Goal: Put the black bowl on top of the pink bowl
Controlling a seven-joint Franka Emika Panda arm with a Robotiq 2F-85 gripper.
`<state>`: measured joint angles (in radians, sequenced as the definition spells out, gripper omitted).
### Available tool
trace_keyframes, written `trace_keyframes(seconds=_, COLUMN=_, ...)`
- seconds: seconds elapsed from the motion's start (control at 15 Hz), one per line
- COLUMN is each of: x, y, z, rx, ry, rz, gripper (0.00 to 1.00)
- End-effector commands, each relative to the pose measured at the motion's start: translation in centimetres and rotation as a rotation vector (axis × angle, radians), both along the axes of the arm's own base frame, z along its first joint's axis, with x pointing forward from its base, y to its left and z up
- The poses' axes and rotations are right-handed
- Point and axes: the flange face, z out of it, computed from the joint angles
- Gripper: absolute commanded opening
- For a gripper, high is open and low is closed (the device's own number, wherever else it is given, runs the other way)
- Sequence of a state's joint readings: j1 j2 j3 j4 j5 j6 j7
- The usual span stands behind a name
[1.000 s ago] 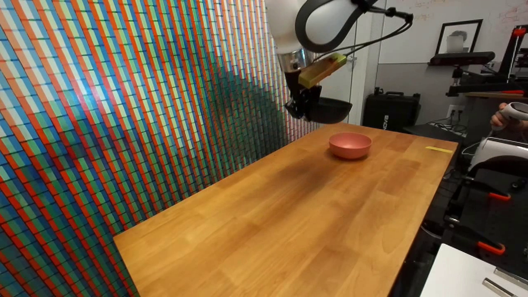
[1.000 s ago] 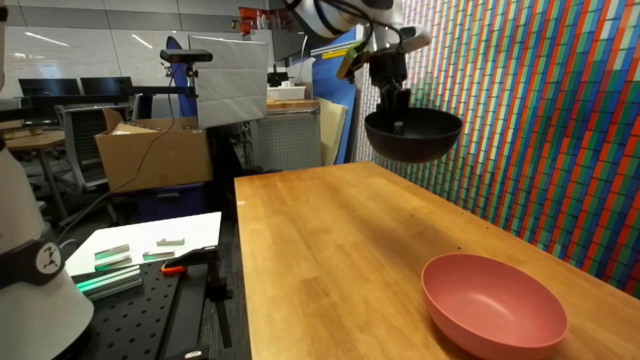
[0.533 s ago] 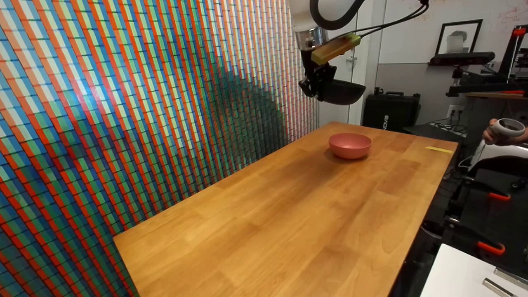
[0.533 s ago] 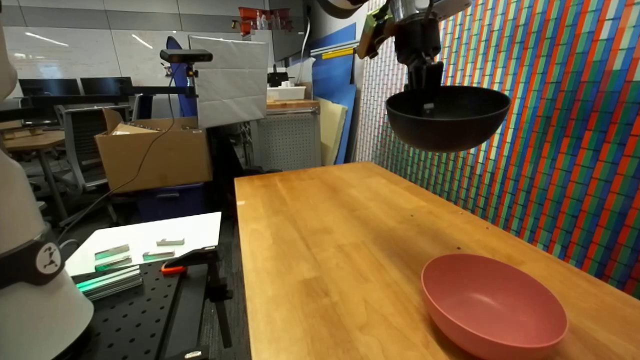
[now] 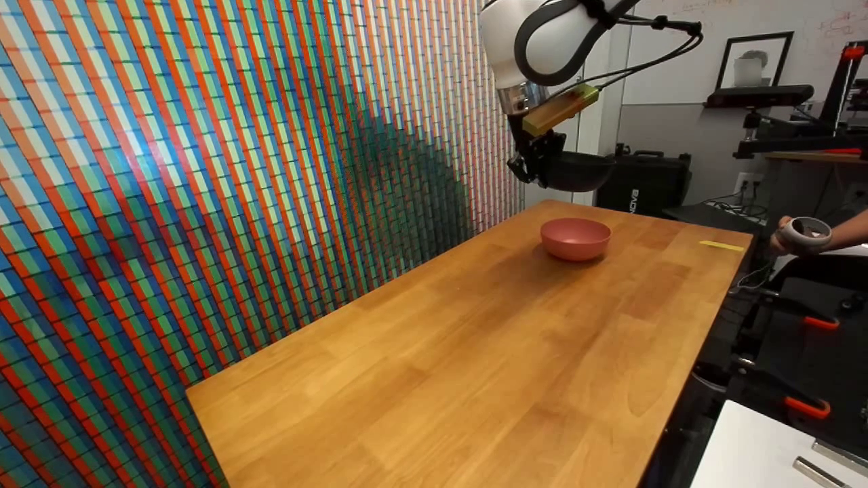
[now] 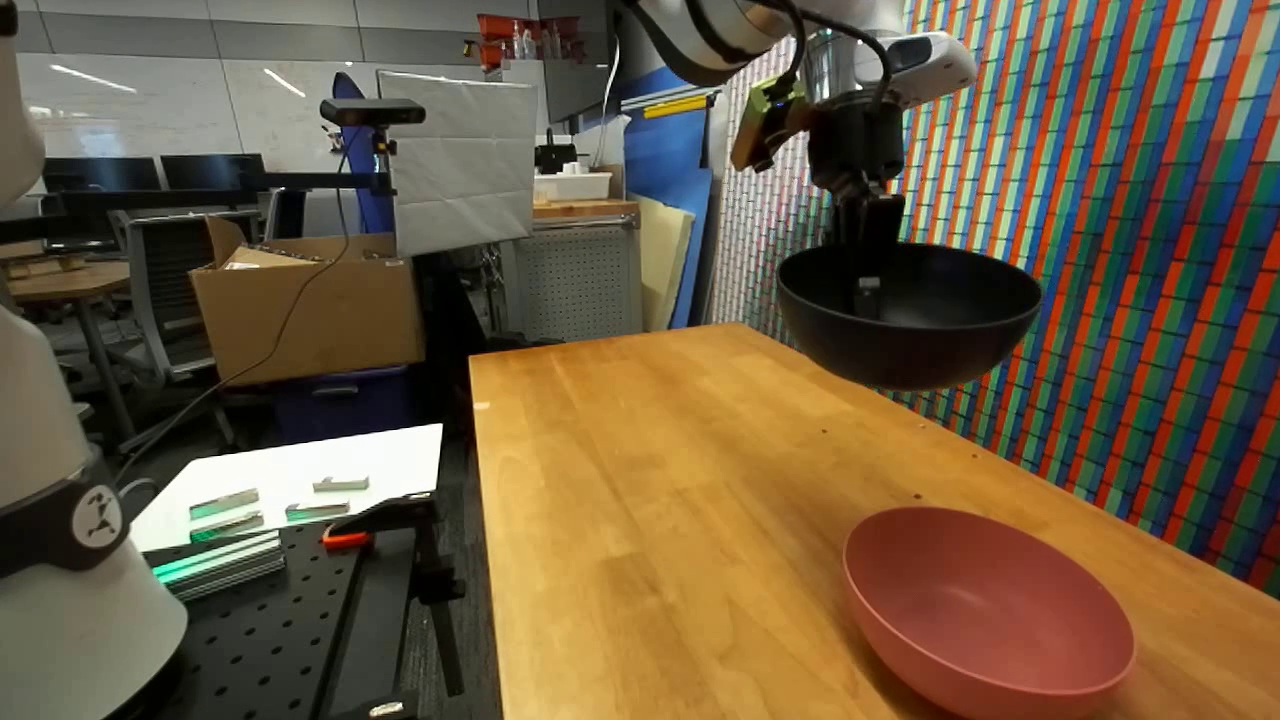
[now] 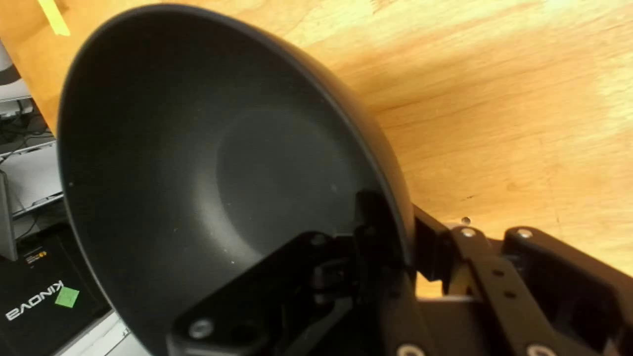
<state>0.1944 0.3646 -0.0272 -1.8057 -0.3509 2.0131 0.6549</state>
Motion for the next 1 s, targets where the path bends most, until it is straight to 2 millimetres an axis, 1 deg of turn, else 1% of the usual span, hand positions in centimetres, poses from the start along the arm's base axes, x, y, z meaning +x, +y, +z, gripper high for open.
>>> trace_keyframes(seconds=0.0, x=1.6, y=-1.8, z=-1.8, rx=-0.03, ry=-0.016, rz=-0.023, gripper=0.05)
trace_keyframes(seconds=0.33, x=3.1, y=-5.1, z=-4.5, rx=-0.086, ry=-0.009, rz=-0.053, gripper=0.05)
trace_keyframes(seconds=0.47, x=3.4, y=-5.9, z=-5.5, rx=-0.107, ry=0.003, rz=-0.056, gripper=0.05)
trace_keyframes(seconds=0.6, x=3.4, y=-6.4, z=-6.8, rx=-0.134, ry=0.022, rz=-0.045, gripper=0.05)
trace_keyframes(seconds=0.93, x=3.1, y=-6.0, z=-10.6, rx=-0.172, ry=0.087, rz=-0.019, gripper=0.05)
